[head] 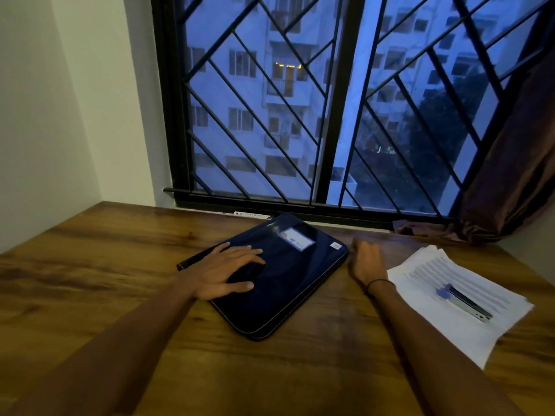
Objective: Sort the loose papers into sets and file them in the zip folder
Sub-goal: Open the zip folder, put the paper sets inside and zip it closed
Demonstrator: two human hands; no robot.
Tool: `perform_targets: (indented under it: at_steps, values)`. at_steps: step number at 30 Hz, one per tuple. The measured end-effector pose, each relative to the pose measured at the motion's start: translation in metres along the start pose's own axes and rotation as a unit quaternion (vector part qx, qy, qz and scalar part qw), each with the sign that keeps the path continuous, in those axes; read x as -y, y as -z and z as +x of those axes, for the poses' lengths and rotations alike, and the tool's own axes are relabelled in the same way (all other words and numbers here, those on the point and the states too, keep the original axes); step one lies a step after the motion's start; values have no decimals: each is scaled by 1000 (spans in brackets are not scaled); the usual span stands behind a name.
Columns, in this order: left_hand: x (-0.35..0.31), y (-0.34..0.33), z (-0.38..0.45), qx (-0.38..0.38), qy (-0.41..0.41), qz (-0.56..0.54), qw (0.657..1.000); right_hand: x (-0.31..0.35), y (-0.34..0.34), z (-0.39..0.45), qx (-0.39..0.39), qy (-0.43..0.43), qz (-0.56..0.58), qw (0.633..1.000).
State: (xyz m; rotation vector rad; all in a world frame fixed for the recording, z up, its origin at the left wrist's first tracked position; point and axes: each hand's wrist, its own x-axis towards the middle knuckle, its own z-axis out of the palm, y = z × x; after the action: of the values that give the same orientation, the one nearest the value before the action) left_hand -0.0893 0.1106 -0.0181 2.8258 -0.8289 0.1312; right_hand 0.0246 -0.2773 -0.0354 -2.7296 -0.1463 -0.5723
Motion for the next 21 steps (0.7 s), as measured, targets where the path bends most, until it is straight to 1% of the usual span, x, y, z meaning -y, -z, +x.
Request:
perform_targets:
  at_steps: [2, 5, 7, 9, 11, 12, 14, 17, 19, 21]
  values:
    - [8, 8, 3, 11, -12, 1, 1000, -2, 0, 3, 6, 4, -6, 1000]
    - [10, 17, 22, 18, 8, 23, 1000, -1, 0, 2, 9, 28, 8, 1000]
    - [-12, 18, 39, 26, 63, 43, 997, -4, 1, 2, 14, 28, 19, 999]
    - [-48, 10, 57, 69, 119, 34, 990, -3, 4, 2, 24, 34, 22, 999]
    - [-85, -8, 77, 113, 111, 44, 986, -1, 10, -2, 37, 51, 31, 998]
    - [-99, -17, 85, 119, 98, 43, 987, -1, 14, -5, 48, 61, 46, 996]
    - [-108, -29, 97, 90, 90, 27, 991, -3, 24, -14, 78, 85, 87, 990]
    - [-90, -28, 97, 24, 89, 34, 995, -4, 37, -31, 138, 89, 184, 969]
    - [-78, -27, 92, 14, 96, 62, 993, 1, 43, -43, 170, 84, 238, 953]
    - [-78, -28, 90, 6, 105, 78, 991, 8, 48, -49, 207, 98, 269, 935]
